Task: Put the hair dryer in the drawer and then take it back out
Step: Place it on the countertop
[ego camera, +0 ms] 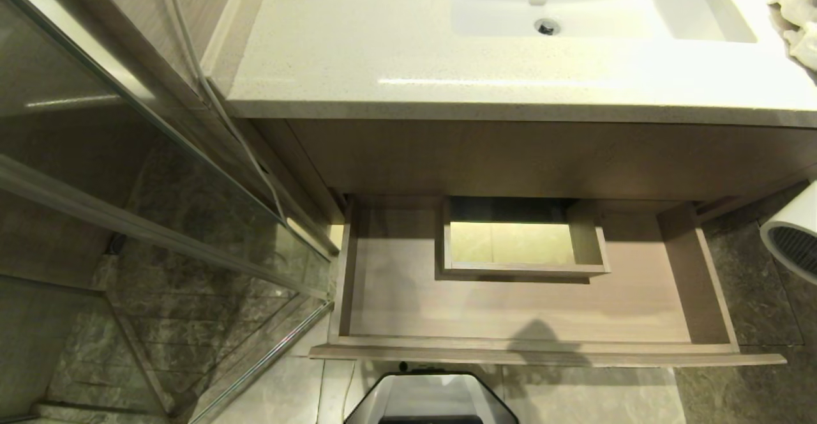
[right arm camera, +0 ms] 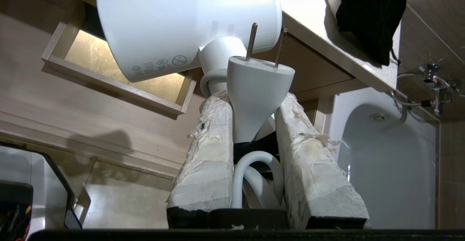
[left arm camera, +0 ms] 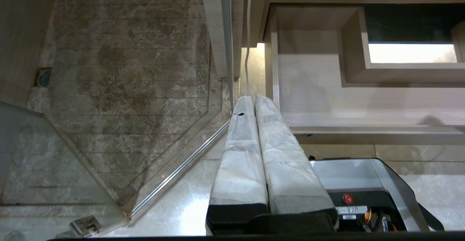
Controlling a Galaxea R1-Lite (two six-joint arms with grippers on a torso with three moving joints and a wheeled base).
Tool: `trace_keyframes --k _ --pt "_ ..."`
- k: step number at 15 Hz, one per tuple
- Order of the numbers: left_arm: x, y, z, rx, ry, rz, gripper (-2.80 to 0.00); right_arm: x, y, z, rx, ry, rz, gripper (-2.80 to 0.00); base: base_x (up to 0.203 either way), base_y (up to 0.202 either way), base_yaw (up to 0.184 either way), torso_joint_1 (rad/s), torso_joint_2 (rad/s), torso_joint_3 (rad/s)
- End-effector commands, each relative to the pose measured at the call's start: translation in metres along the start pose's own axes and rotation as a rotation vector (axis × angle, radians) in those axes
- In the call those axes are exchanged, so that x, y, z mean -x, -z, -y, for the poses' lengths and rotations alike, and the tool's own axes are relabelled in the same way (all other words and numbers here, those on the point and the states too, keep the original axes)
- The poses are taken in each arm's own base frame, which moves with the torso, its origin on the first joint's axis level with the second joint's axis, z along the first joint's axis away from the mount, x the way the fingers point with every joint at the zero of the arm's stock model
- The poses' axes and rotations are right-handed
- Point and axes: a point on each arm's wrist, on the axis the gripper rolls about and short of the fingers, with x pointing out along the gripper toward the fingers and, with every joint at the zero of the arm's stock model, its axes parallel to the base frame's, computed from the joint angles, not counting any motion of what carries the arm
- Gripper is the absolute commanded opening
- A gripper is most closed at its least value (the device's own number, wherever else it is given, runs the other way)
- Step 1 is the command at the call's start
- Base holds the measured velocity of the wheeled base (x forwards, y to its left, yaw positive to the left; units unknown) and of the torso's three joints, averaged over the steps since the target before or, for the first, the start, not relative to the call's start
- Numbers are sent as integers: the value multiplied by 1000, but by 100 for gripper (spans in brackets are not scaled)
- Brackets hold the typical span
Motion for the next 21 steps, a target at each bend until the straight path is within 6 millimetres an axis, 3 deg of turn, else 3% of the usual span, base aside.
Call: trace_keyframes --k 1,15,19,21 --pt "0 1 0 0 0 -1 -280 -2 0 0 0 -4 -7 -280 0 0 0 129 12 162" --pt "0 1 0 0 0 -1 -280 -4 -1 2 1 -4 -10 -280 0 0 0 263 -31 221" --pt "0 0 0 0 0 -1 -280 -12 -5 8 -8 -10 -28 -280 0 0 0 22 -9 19" --pt "0 1 0 0 0 -1 -280 -29 -12 20 -17 -40 -50 -280 0 0 0 0 0 0"
